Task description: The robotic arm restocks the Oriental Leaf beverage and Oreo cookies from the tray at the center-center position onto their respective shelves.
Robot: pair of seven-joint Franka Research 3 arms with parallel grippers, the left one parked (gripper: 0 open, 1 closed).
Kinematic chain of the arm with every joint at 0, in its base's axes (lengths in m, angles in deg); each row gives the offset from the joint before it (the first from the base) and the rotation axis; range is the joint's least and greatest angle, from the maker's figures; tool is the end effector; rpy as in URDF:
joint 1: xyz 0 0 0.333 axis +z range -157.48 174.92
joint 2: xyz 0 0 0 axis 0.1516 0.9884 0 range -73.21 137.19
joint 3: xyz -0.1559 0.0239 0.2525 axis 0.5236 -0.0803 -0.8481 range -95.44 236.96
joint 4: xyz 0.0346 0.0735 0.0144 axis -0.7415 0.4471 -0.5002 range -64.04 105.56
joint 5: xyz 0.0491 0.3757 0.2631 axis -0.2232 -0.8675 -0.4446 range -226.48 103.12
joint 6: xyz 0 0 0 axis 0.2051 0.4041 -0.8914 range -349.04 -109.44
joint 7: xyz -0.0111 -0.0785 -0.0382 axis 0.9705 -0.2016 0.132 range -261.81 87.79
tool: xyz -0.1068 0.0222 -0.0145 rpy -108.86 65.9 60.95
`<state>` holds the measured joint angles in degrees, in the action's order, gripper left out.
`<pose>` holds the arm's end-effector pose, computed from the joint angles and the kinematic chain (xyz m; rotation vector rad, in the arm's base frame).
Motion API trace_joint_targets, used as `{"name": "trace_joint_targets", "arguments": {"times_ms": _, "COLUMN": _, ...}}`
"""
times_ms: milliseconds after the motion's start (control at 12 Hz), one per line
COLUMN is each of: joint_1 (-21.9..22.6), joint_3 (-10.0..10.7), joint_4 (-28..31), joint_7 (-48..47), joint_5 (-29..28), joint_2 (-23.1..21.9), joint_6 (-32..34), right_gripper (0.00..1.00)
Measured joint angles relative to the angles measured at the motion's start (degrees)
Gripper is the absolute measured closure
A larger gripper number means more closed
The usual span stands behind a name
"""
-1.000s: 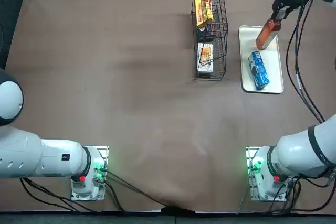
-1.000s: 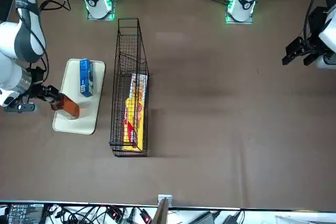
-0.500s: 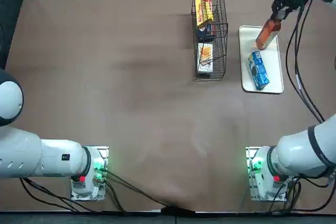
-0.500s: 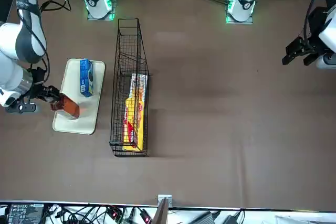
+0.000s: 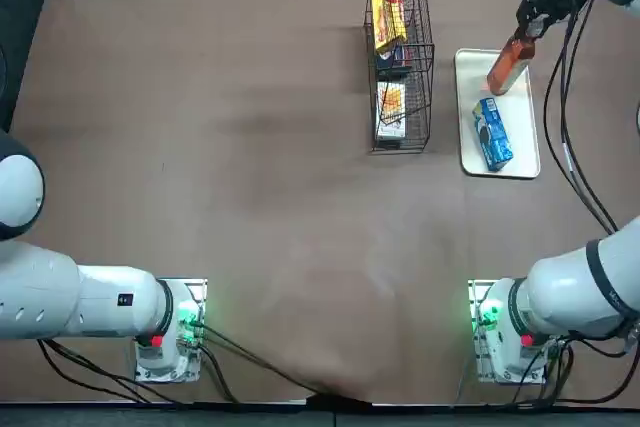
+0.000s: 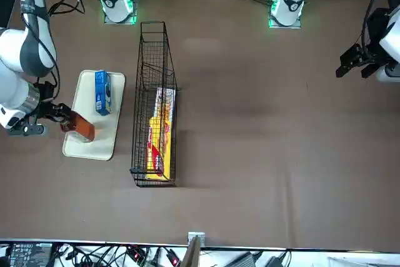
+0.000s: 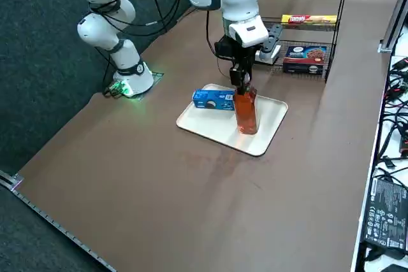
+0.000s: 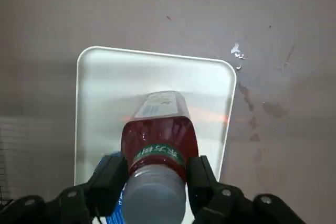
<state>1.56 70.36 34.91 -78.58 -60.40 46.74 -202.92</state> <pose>0.6686 -0.0806 0.3288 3.1271 0.0623 -0.0501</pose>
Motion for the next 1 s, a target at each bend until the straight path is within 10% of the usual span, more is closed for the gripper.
{"name": "trace_joint_targets", "arguments": {"times_ms": 1000, "joint_1": -0.1, "joint_3": 0.0, "joint_4": 0.0, "joint_7": 0.0, "joint_5": 0.0, "joint_2": 0.0, "joint_6": -0.1, "right_gripper": 0.41}}
